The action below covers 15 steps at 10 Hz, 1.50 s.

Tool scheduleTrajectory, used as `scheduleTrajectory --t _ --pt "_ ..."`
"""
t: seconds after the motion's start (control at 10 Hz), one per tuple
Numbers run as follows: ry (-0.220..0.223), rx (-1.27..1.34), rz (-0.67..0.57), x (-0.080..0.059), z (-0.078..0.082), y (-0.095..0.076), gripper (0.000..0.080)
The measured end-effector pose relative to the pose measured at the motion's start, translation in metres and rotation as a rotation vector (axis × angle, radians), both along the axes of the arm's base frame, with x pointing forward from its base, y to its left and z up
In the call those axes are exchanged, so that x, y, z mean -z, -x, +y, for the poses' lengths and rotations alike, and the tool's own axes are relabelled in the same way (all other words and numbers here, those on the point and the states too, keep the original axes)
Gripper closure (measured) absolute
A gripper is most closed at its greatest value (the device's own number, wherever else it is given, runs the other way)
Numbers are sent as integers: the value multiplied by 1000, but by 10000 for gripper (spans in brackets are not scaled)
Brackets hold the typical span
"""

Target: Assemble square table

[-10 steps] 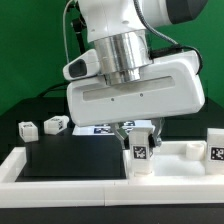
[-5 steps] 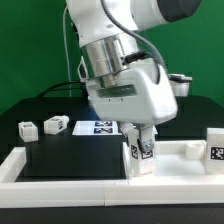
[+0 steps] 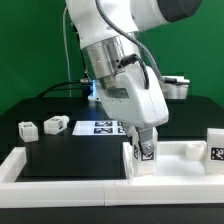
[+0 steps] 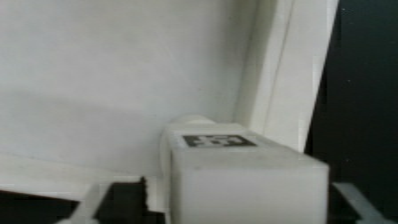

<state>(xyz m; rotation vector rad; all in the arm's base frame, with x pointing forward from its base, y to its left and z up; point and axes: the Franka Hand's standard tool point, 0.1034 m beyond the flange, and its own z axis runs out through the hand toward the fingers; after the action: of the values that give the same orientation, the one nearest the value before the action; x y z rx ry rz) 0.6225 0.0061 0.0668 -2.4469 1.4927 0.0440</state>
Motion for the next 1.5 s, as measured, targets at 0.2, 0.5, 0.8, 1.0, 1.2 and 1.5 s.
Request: scheduleTrajectory --t 0.2,0.5,0.8,1.0,1.2,1.5 --pt "48 -329 -42 -5 11 0 166" --pt "78 -576 -99 -4 9 1 151" --pt "185 -1065 -205 -3 6 -4 151" --pt "210 -1181 -240 -1 -1 -4 238" --pt "201 -1116 -225 -1 1 -4 374" --pt "182 -831 -168 0 -3 -5 508"
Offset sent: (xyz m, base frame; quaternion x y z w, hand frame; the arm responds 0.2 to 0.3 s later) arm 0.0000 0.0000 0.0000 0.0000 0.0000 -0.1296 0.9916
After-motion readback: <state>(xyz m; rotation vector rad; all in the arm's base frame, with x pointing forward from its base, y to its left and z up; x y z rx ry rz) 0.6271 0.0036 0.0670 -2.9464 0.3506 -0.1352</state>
